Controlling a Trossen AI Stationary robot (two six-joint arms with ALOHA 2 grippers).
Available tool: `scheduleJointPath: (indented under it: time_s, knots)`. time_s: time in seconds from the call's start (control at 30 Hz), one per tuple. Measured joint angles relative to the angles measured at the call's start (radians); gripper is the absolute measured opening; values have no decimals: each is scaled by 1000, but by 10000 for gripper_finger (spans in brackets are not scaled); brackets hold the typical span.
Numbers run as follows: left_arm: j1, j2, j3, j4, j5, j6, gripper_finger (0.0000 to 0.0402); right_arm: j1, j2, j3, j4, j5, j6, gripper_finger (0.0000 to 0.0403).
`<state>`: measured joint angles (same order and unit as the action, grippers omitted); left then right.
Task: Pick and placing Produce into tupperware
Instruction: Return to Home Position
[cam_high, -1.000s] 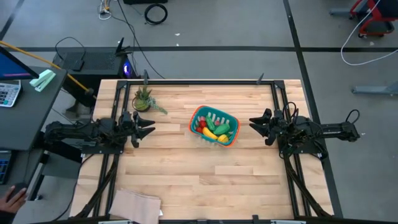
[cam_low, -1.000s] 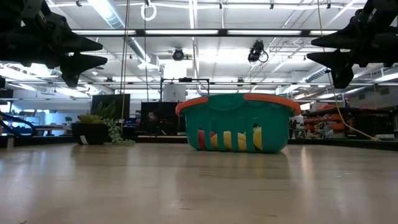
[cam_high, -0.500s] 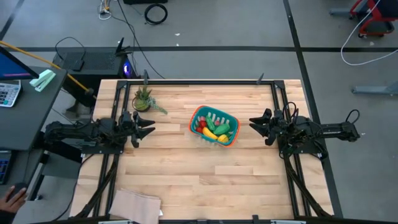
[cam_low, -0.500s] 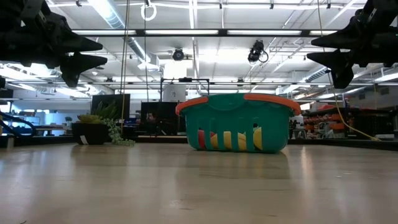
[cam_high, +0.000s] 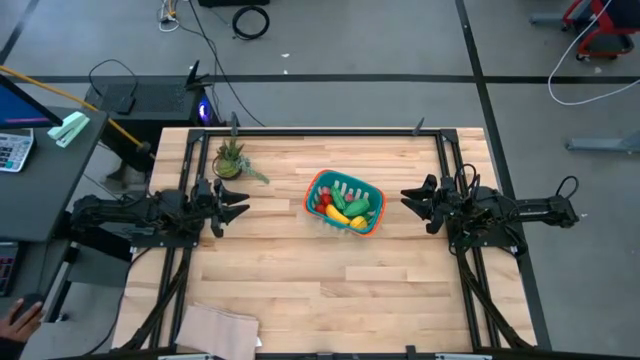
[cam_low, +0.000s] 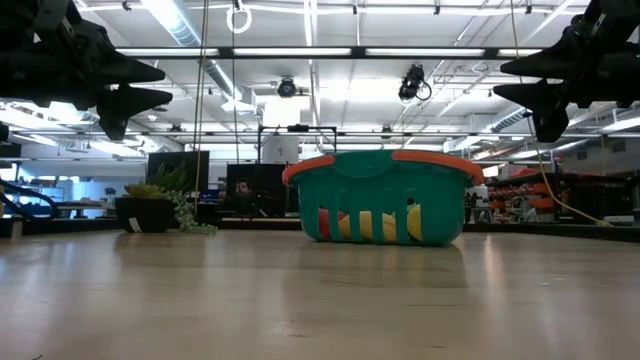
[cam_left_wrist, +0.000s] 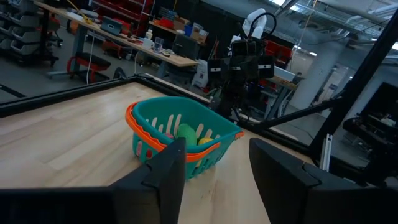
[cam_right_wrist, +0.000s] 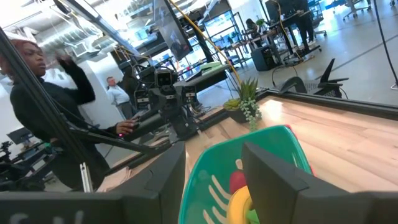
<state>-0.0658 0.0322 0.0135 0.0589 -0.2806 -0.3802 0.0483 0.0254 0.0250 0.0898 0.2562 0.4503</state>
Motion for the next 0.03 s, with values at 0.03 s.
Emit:
scheduleJointPath:
  time_s: [0.03]
  knots:
    - [0, 0, 0, 0, 0, -1, 184, 0, 0, 0, 0, 0, 0, 166]
